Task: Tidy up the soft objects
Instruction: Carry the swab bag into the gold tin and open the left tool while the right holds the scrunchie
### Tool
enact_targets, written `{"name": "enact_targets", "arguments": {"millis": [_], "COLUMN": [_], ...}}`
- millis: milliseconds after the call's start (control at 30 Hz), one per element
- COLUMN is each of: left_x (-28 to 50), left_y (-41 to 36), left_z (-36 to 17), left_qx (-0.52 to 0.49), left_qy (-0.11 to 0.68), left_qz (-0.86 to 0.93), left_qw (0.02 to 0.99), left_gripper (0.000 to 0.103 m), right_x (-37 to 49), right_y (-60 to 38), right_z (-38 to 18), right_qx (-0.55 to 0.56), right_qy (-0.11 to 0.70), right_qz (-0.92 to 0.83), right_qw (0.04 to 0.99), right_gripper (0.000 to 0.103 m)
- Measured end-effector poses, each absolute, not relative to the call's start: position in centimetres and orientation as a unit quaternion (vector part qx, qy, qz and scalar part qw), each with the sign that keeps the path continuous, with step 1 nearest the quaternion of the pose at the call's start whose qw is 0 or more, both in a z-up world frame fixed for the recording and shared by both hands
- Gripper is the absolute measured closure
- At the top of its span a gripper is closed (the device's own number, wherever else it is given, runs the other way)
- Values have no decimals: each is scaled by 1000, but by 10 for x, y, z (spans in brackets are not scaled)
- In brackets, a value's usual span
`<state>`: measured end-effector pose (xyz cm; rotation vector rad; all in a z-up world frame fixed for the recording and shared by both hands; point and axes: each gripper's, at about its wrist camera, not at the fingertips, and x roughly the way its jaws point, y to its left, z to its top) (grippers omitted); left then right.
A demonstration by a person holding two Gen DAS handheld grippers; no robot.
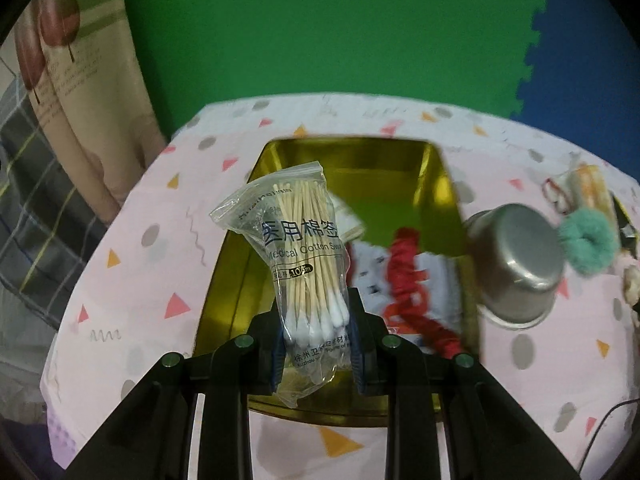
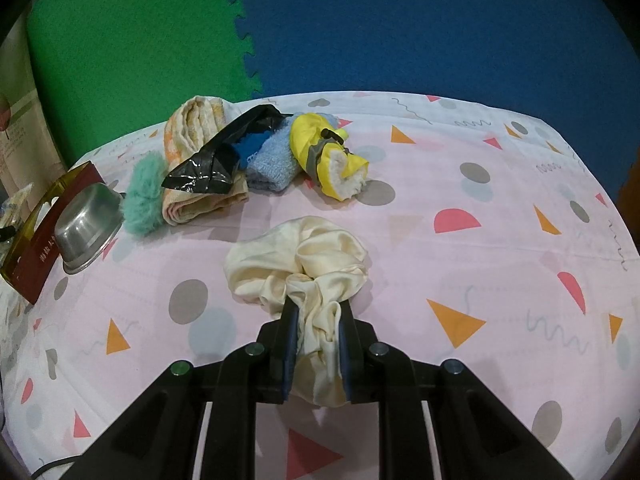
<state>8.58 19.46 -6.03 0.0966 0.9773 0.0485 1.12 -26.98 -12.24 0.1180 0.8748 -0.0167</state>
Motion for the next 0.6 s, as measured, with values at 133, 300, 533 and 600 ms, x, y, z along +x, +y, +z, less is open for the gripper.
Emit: {"name": "enact_targets", "arguments": {"millis": [133, 300, 533, 600], "left_x": [90, 93, 96, 97], "left_y": [203, 208, 212, 214], "left_z": [-71, -82, -87, -87], "left_qx": [55, 59, 56, 52], "left_qy": [478, 488, 492, 493], "left_qz": [28, 30, 35, 36], "left_qw": [876, 870, 868, 868], "left_gripper": [79, 79, 77, 76], "right_x": [11, 11, 11, 11], "right_y": [-269, -268, -267, -268], "right_z": [-122, -122, -122, -122], "right_qx": [54, 52, 50, 50], "right_qy": [424, 424, 424, 424], "right_qz": [-10, -12, -14, -14], "right_qw": [904, 904, 904, 904], "right_gripper": [86, 86, 86, 86]}}
